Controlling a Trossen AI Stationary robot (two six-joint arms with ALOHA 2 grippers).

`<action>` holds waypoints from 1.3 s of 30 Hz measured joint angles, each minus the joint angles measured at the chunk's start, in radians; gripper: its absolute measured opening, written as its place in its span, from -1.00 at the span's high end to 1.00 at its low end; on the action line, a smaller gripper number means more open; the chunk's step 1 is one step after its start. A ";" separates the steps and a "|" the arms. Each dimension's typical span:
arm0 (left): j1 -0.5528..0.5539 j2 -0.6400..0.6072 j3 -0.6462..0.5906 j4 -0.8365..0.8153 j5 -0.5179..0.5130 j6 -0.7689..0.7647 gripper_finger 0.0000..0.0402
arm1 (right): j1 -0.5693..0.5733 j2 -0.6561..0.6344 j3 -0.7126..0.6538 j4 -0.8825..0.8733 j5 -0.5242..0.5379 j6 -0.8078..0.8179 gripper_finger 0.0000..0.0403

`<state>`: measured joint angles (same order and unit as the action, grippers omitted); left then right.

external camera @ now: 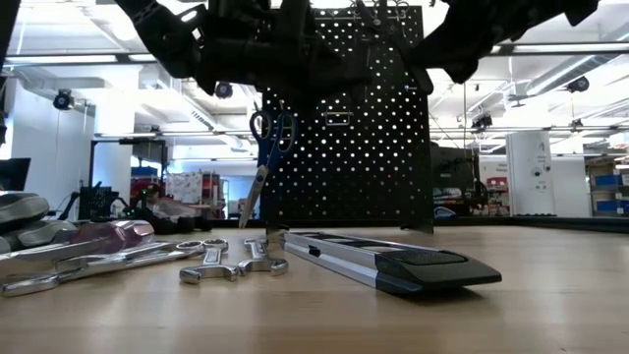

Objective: Hang tools onto peg board
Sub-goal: Hang the black stripping pliers on the peg board

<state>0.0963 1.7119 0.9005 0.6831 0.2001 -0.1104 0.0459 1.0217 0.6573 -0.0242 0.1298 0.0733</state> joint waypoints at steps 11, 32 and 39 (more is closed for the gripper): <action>0.002 -0.060 0.002 -0.058 -0.027 -0.030 0.36 | -0.009 -0.108 0.038 -0.048 0.056 0.002 0.95; -0.009 -0.212 0.002 -0.316 -0.155 -0.001 -0.01 | -0.359 -0.470 0.055 -0.341 0.096 -0.198 0.95; -0.010 -0.211 0.002 -0.317 -0.164 -0.003 -0.01 | -0.528 -0.375 0.084 -0.347 -0.065 -0.224 0.95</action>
<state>0.0860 1.5009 0.9024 0.3660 0.0364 -0.1135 -0.4816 0.6467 0.7417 -0.3708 0.0647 -0.1505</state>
